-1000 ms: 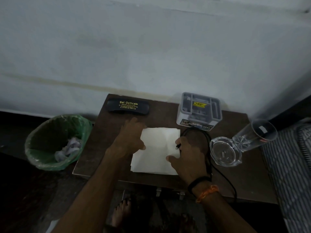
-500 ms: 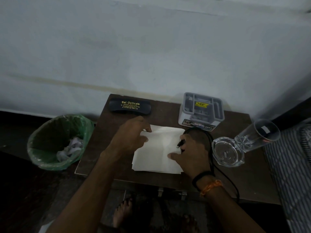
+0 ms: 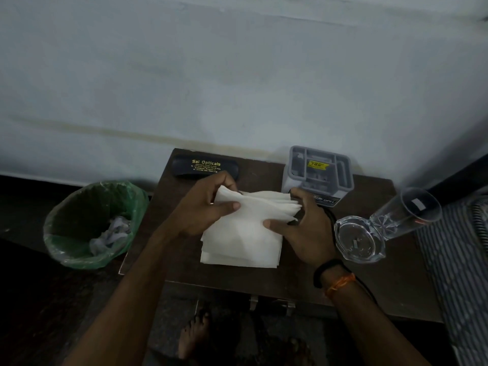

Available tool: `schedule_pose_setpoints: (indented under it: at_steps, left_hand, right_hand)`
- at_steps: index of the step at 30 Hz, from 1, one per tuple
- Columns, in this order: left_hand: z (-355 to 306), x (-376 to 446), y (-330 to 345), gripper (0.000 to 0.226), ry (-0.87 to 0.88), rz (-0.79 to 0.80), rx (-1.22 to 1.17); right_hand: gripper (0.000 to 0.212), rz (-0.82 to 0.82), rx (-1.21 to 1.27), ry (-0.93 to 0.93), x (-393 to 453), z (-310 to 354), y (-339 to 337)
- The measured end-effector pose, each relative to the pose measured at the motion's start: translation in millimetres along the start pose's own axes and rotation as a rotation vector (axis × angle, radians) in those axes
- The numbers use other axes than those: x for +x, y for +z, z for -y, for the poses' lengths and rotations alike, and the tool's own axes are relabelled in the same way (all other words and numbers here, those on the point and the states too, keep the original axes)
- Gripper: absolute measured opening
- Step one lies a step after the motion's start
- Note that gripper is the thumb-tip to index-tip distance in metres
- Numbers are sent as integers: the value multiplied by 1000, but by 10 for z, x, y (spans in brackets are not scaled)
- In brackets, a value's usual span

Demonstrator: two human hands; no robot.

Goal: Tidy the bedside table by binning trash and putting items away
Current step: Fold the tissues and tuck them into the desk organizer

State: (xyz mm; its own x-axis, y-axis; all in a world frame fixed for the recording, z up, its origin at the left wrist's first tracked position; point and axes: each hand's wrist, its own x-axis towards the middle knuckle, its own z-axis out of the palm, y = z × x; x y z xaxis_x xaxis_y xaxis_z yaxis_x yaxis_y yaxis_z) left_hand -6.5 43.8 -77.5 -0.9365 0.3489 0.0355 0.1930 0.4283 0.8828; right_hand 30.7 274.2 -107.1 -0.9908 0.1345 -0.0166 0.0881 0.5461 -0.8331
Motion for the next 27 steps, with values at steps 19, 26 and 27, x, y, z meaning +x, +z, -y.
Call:
schedule_pose_setpoints:
  at_steps: [19, 26, 27]
  left_hand:
    - [69, 92, 68, 39, -528, -215, -511]
    - [82, 86, -21, 37, -546, -351, -483]
    - [94, 82, -47, 40, -551, -405, -391]
  right_hand:
    - [54, 162, 814, 384, 116, 62, -47]
    - [51, 294, 1115, 555, 132, 100, -130]
    - [52, 291, 1129, 563, 136, 98, -133]
